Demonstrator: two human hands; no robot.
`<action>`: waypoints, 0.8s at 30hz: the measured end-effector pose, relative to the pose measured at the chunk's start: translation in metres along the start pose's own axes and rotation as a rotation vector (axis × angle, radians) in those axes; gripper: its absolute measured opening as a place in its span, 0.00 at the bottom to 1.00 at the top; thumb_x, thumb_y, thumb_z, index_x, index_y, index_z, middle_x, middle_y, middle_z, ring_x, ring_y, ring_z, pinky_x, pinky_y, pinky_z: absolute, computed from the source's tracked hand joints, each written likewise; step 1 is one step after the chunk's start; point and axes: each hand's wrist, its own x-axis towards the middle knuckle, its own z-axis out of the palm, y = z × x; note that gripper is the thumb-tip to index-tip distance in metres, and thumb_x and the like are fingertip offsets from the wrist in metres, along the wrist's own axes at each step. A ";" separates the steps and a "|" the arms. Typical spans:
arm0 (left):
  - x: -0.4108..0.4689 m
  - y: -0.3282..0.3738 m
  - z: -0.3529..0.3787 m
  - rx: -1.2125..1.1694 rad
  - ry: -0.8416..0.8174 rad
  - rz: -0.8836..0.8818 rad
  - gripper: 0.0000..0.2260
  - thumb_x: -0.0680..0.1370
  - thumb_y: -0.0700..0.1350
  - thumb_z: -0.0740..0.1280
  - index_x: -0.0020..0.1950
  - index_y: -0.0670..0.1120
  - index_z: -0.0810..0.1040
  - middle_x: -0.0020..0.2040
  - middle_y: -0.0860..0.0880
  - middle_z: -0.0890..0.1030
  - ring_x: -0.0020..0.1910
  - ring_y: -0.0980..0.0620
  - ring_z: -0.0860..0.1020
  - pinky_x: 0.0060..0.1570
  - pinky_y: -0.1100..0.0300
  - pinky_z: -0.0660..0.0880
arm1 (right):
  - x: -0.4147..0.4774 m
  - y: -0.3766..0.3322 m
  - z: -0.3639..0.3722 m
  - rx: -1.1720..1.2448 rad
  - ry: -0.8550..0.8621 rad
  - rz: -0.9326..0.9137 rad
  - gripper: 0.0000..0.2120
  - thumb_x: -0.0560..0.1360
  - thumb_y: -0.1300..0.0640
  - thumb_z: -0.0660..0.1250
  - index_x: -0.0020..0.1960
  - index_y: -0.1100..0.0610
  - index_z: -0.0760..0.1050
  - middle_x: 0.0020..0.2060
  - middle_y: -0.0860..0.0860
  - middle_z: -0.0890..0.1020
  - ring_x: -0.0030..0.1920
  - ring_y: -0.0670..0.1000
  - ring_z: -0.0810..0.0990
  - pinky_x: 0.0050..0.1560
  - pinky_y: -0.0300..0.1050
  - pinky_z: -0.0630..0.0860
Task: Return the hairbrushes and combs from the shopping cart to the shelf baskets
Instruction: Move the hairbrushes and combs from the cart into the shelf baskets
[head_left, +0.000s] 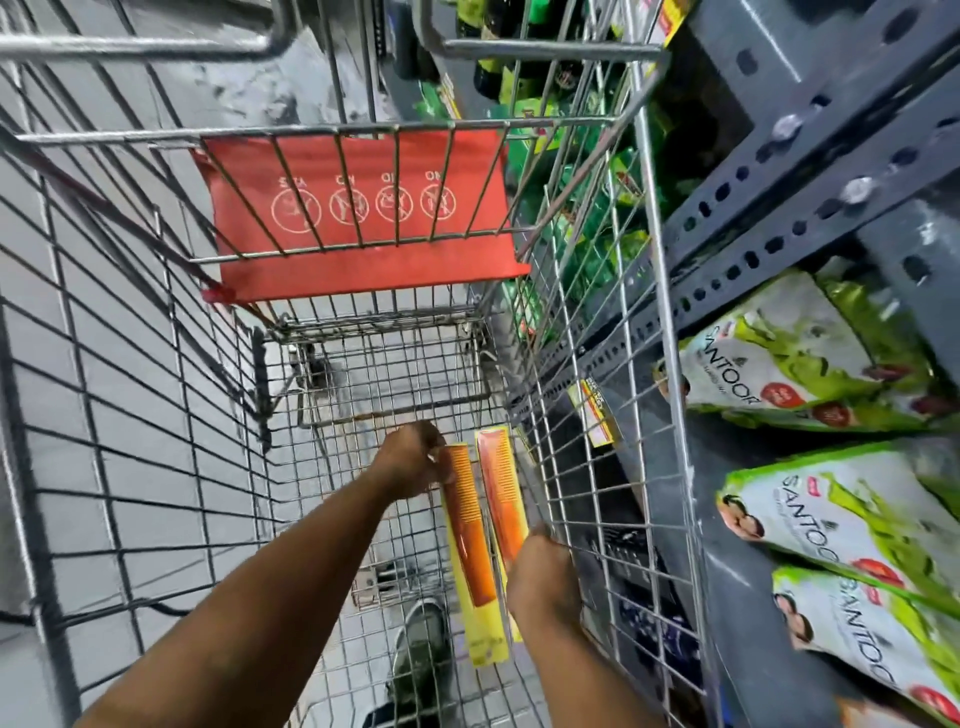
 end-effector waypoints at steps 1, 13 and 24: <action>-0.004 0.002 -0.006 -0.150 -0.040 -0.036 0.11 0.70 0.35 0.72 0.48 0.43 0.75 0.45 0.45 0.79 0.42 0.47 0.77 0.41 0.52 0.77 | -0.002 -0.001 -0.003 0.009 0.003 0.000 0.13 0.77 0.63 0.61 0.61 0.60 0.69 0.51 0.58 0.84 0.49 0.56 0.84 0.37 0.46 0.78; -0.077 0.036 -0.096 -0.641 -0.048 -0.026 0.10 0.75 0.35 0.67 0.54 0.41 0.73 0.36 0.44 0.82 0.33 0.47 0.82 0.34 0.54 0.79 | -0.065 -0.003 -0.092 0.456 -0.057 -0.029 0.04 0.75 0.57 0.64 0.49 0.54 0.75 0.50 0.55 0.82 0.52 0.56 0.80 0.42 0.42 0.71; -0.251 0.244 -0.144 -0.496 -0.192 0.461 0.07 0.73 0.35 0.68 0.38 0.44 0.81 0.31 0.49 0.81 0.28 0.53 0.80 0.29 0.59 0.78 | -0.215 0.103 -0.234 1.178 0.188 -0.319 0.08 0.69 0.69 0.67 0.38 0.57 0.79 0.35 0.53 0.86 0.37 0.51 0.84 0.40 0.46 0.78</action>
